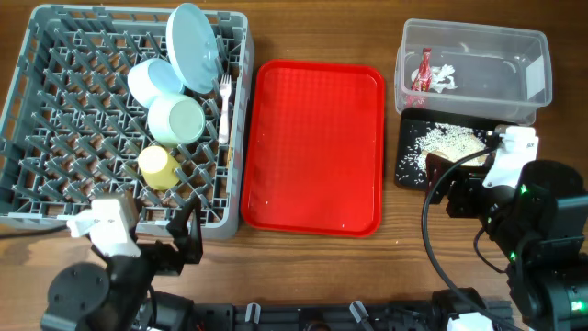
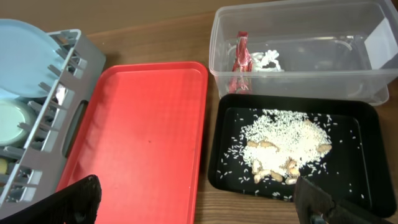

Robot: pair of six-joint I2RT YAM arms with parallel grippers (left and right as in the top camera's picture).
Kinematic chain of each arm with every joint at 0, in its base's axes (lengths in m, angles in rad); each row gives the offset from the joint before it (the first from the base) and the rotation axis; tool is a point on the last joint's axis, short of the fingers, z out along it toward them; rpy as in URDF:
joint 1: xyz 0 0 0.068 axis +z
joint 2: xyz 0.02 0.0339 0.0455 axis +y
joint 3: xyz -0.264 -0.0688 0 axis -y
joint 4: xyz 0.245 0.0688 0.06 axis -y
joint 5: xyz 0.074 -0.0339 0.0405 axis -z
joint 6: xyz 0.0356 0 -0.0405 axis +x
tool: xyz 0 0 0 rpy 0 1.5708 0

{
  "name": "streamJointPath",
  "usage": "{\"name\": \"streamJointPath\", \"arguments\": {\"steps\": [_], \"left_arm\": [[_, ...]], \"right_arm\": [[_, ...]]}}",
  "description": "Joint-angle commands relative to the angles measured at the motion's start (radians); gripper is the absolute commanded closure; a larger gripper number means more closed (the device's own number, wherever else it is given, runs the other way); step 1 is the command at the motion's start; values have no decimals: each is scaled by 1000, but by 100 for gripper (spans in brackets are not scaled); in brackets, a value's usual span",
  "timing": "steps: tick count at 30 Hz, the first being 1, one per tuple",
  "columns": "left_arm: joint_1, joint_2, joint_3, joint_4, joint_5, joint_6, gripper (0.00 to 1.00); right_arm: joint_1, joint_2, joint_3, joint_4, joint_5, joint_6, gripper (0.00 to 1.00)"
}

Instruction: Sort waste into correct bins and load items into the dishwasher rack

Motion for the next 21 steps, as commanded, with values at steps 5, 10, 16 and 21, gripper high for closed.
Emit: {"name": "streamJointPath", "arguments": {"steps": [5, 10, 16, 21], "left_arm": [[-5, -15, -14, -134, -14, 6, 0], [-5, -15, -14, -243, -14, 6, 0], [-5, -15, -14, -243, -14, 6, 0], [-5, -15, -14, -243, -14, 6, 0]], "right_arm": [[-1, 32, -14, -5, 22, 6, 0], [-1, 73, -14, -5, 22, 6, 0], [-1, 138, -14, -5, 22, 6, 0], [0, 212, -16, -2, 22, 6, 0]]}}
